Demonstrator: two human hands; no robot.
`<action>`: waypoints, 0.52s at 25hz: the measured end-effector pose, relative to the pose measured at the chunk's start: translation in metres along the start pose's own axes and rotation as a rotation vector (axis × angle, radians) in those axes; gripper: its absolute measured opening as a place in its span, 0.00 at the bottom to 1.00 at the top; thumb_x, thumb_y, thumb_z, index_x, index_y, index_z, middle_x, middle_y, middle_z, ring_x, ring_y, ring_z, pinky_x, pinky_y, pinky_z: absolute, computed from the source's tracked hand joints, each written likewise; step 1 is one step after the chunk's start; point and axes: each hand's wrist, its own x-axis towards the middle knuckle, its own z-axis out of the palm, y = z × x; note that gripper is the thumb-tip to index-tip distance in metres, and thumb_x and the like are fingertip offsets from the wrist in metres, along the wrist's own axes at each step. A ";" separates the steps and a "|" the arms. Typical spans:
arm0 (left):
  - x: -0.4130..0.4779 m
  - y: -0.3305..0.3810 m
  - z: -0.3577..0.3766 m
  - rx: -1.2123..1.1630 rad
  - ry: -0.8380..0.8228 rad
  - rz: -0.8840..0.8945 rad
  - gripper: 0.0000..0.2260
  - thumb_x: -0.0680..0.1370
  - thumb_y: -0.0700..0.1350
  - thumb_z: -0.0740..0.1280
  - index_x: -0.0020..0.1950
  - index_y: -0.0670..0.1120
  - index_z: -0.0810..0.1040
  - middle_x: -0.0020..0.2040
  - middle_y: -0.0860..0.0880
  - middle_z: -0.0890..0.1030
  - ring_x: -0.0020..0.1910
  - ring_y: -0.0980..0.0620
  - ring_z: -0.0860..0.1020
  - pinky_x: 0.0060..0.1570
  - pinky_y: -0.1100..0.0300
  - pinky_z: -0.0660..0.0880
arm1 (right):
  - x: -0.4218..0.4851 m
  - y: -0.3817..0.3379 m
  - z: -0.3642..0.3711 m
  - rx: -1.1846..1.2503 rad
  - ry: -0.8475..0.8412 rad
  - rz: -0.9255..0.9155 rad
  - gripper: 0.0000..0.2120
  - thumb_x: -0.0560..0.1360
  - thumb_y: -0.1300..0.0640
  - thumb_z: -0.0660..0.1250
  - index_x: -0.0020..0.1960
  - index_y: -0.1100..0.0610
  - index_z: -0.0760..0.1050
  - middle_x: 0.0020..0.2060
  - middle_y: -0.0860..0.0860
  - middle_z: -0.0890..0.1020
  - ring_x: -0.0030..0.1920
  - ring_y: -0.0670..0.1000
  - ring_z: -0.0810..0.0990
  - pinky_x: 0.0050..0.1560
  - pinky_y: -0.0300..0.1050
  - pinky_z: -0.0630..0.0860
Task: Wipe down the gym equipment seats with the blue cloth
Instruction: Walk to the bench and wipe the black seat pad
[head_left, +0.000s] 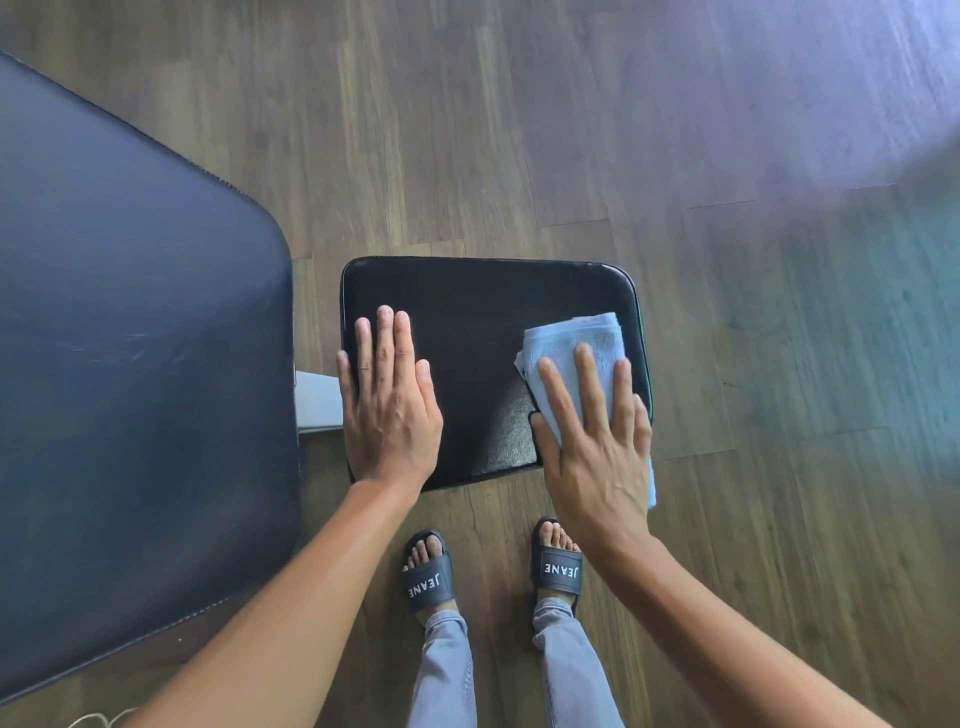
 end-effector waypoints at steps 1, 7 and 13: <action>0.000 0.000 0.000 0.002 0.003 0.001 0.23 0.84 0.50 0.45 0.79 0.46 0.54 0.79 0.47 0.55 0.78 0.47 0.51 0.76 0.46 0.50 | -0.001 0.001 0.000 0.000 -0.004 -0.007 0.27 0.81 0.43 0.53 0.78 0.43 0.51 0.79 0.50 0.51 0.78 0.60 0.46 0.74 0.59 0.53; 0.001 -0.002 0.002 0.005 0.017 0.015 0.23 0.84 0.50 0.46 0.78 0.46 0.56 0.79 0.47 0.57 0.78 0.47 0.52 0.76 0.47 0.51 | 0.046 -0.003 -0.007 0.072 0.002 -0.010 0.28 0.81 0.41 0.50 0.78 0.45 0.47 0.79 0.49 0.50 0.78 0.58 0.45 0.76 0.57 0.49; 0.001 -0.004 0.000 -0.016 -0.010 0.018 0.23 0.84 0.50 0.47 0.78 0.46 0.55 0.79 0.47 0.56 0.78 0.47 0.52 0.77 0.47 0.50 | 0.050 -0.010 -0.011 0.006 0.024 0.115 0.29 0.79 0.38 0.53 0.77 0.41 0.49 0.78 0.55 0.49 0.74 0.65 0.55 0.67 0.59 0.59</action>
